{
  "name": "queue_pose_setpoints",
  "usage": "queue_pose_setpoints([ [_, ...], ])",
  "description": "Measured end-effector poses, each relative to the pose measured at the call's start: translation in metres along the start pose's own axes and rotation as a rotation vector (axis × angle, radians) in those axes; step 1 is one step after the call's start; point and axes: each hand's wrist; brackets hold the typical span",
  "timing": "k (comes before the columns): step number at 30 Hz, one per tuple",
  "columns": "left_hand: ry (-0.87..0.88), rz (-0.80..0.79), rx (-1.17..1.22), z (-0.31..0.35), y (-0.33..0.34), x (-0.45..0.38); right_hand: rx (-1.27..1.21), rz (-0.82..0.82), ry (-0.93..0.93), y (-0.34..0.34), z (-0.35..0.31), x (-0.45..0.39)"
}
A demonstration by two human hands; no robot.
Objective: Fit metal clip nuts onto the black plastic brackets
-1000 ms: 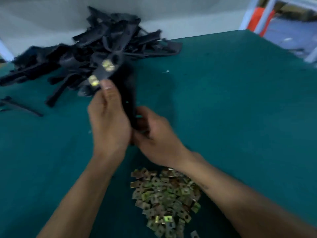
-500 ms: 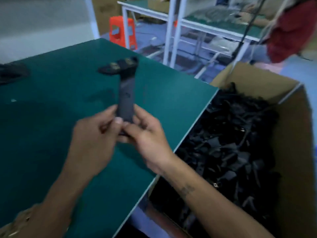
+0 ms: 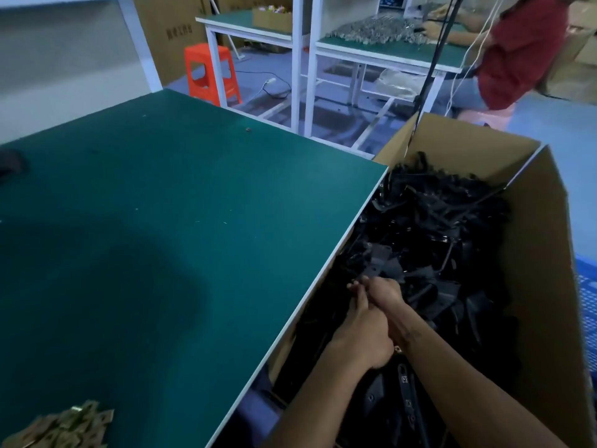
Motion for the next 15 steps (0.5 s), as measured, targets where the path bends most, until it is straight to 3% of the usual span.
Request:
queue_pose_setpoints([
  [7, -0.012, 0.041, 0.087, -0.038, 0.009, -0.004, 0.207, -0.174, -0.014, 0.039, 0.006, -0.020],
  [10, -0.008, 0.071, 0.132, -0.046, 0.012, -0.003, 0.305, -0.113, -0.062, 0.049, 0.011, -0.019],
  [15, 0.012, 0.123, 0.152, -0.045, 0.003, 0.015, 0.192, -0.021, -0.116, 0.034, 0.013, -0.015],
])
Point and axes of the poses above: each hand's wrist, its own x-axis away from the middle knuckle, its own y-axis out of the palm, z = x × y, and after that the axes turned 2 degrees about -x, right-handed
